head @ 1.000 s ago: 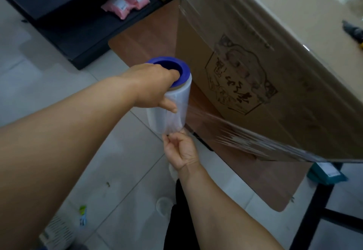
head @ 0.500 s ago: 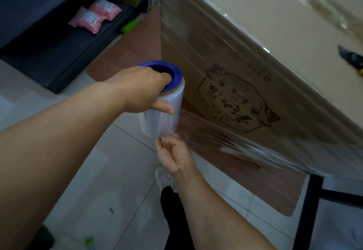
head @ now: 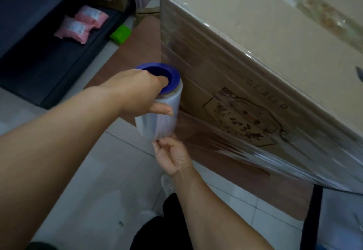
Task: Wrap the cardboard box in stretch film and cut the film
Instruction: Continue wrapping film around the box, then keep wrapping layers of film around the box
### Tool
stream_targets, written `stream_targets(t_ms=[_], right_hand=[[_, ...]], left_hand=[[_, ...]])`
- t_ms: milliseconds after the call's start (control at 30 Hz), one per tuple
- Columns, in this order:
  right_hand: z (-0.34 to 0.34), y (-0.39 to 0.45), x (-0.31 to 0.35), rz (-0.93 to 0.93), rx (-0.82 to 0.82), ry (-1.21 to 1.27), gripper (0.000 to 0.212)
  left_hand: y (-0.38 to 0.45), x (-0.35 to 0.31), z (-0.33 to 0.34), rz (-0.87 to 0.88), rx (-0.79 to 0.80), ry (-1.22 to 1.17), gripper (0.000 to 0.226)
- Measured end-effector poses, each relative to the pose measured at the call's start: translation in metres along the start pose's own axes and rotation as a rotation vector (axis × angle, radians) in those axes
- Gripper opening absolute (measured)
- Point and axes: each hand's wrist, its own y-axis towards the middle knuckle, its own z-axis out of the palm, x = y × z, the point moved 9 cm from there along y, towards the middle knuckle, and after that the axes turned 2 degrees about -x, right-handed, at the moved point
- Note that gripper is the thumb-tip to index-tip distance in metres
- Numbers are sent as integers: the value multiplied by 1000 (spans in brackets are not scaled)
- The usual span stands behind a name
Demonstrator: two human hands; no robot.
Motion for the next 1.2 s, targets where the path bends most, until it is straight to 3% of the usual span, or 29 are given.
stream_targets(t_ms=[200, 633, 1200], right_hand=[[12, 9, -6, -14, -14, 7, 48], [39, 11, -15, -169, -113, 88, 44], [90, 17, -25, -247, 17, 90, 53]], left_hand=[[4, 14, -2, 52, 17, 85, 59], [2, 21, -14, 215, 22, 140, 53], [-2, 51, -36, 265, -23, 134, 49]])
